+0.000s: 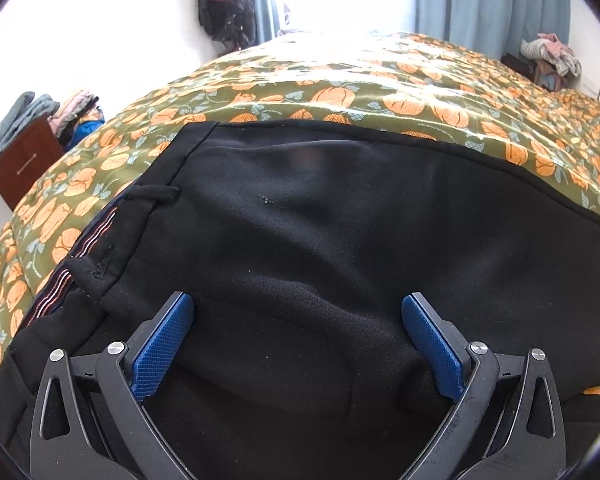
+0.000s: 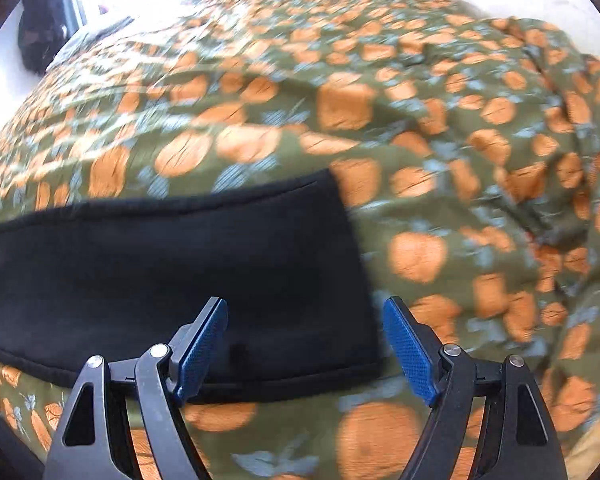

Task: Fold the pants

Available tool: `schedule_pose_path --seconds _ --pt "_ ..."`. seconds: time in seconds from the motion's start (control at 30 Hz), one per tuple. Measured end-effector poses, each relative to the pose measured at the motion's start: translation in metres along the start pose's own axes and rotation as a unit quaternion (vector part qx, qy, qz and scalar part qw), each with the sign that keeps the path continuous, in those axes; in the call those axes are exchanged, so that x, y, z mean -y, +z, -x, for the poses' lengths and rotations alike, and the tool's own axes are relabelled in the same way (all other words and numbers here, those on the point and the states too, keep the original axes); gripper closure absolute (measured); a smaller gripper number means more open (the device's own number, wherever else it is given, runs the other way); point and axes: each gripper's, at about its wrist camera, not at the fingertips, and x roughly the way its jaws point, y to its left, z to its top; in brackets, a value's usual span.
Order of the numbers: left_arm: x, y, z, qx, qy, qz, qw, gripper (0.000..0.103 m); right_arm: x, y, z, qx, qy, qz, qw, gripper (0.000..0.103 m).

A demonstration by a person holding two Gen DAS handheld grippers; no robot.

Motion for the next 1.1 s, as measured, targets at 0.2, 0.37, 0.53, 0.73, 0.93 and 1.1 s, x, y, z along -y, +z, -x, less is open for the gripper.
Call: schedule_pose_path --seconds 0.2,0.37,0.53,0.73,0.93,1.1 --pt "0.001 -0.002 0.000 0.003 0.002 0.000 1.0000 0.000 0.018 0.042 0.007 0.018 0.016 -0.006 1.000 0.018" --pt "0.001 -0.002 0.000 0.004 0.002 0.000 1.0000 0.000 0.013 0.076 -0.022 -0.032 0.033 -0.008 0.999 0.022" --pt "0.001 -0.003 -0.001 0.005 0.002 0.000 1.0000 0.000 0.002 0.079 -0.042 -0.045 0.042 -0.008 0.998 0.036" --pt "0.002 -0.003 -0.001 0.005 0.002 0.000 1.0000 0.001 0.000 0.076 -0.050 -0.052 0.075 -0.023 0.996 0.033" --pt "0.002 -0.003 -0.002 0.006 0.003 0.000 1.0000 0.001 0.006 0.073 -0.036 -0.041 0.093 -0.019 0.995 0.088" --pt "0.002 -0.002 -0.002 0.005 0.005 -0.001 1.0000 0.001 0.011 0.059 0.012 0.022 0.110 -0.004 0.994 0.094"
